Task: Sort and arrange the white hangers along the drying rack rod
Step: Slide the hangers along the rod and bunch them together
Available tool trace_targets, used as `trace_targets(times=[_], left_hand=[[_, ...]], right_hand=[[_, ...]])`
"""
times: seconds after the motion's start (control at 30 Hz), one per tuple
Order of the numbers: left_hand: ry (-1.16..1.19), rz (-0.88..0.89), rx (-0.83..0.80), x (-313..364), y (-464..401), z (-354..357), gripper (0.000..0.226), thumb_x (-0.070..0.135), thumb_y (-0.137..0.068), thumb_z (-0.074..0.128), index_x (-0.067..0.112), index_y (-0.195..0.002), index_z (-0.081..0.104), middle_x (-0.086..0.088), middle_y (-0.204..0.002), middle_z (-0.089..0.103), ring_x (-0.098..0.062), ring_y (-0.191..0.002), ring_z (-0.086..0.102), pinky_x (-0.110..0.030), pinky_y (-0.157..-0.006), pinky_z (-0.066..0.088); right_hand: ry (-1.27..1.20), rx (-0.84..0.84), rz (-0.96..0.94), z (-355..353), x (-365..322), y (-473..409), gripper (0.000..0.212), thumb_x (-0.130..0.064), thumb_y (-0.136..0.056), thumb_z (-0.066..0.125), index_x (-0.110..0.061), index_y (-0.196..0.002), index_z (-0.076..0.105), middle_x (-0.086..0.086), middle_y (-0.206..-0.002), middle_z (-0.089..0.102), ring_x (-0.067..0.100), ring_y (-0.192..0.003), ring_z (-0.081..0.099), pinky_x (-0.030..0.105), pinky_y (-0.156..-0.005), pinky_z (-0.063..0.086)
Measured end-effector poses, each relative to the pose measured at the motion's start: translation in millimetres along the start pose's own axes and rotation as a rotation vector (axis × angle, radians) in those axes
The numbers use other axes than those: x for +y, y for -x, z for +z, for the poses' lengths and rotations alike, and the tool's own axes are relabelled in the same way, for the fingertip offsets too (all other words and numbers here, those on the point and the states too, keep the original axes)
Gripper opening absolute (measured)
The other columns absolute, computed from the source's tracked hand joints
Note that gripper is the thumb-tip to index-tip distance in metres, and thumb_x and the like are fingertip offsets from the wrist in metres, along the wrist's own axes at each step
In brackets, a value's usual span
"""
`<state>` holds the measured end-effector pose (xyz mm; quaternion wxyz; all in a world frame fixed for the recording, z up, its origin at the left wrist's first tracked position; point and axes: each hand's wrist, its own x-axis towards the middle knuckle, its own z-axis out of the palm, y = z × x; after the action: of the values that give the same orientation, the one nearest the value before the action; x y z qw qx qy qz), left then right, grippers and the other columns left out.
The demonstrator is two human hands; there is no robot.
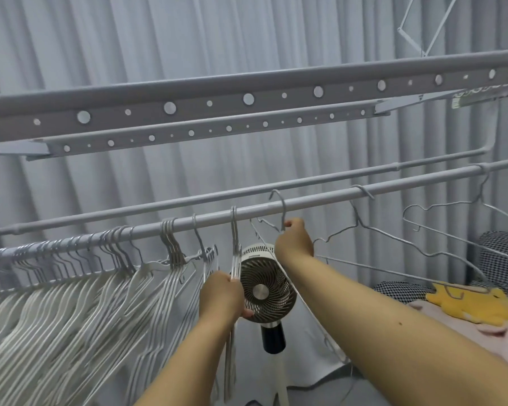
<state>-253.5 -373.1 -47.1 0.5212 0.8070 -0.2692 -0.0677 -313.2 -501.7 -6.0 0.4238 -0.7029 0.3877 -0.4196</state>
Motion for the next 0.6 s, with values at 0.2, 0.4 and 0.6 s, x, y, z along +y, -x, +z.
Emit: trace_targets(times=[0.2,0.4,0.6], left_hand=[[0.026,-0.007,0.004,-2,-1,-3,0.030,0.006,-0.093,0.040,0.007,-0.063,0.043,-0.013,-0.056,0.048,-0.019,-0.031,0.056,-0.056,-0.064,0.058],[-0.055,0.000,-0.005,3,0,-3,0.022,0.012,-0.090,0.039,0.006,-0.072,0.051,-0.015,-0.071,0.062,-0.025,-0.054,0.069,-0.033,-0.056,0.051],[-0.181,0.205,0.203,26,16,-6,0.041,0.023,-0.093,0.050,0.012,-0.132,0.050,-0.012,-0.137,0.041,-0.030,-0.128,0.040,-0.038,-0.099,0.039]], right_hand=[[0.004,-0.201,-0.044,24,-6,-1,0.035,0.000,-0.092,0.041,-0.006,-0.127,0.043,0.014,-0.117,0.053,0.025,-0.099,0.051,0.033,-0.084,0.043],[0.075,-0.315,-0.040,27,-1,10,0.039,-0.004,-0.092,0.044,-0.010,-0.131,0.045,0.014,-0.125,0.055,0.031,-0.111,0.057,0.042,-0.097,0.048],[0.455,0.084,-0.235,-41,5,5,0.043,-0.020,-0.091,0.052,-0.010,-0.132,0.045,0.009,-0.133,0.050,0.029,-0.123,0.046,0.037,-0.099,0.039]])
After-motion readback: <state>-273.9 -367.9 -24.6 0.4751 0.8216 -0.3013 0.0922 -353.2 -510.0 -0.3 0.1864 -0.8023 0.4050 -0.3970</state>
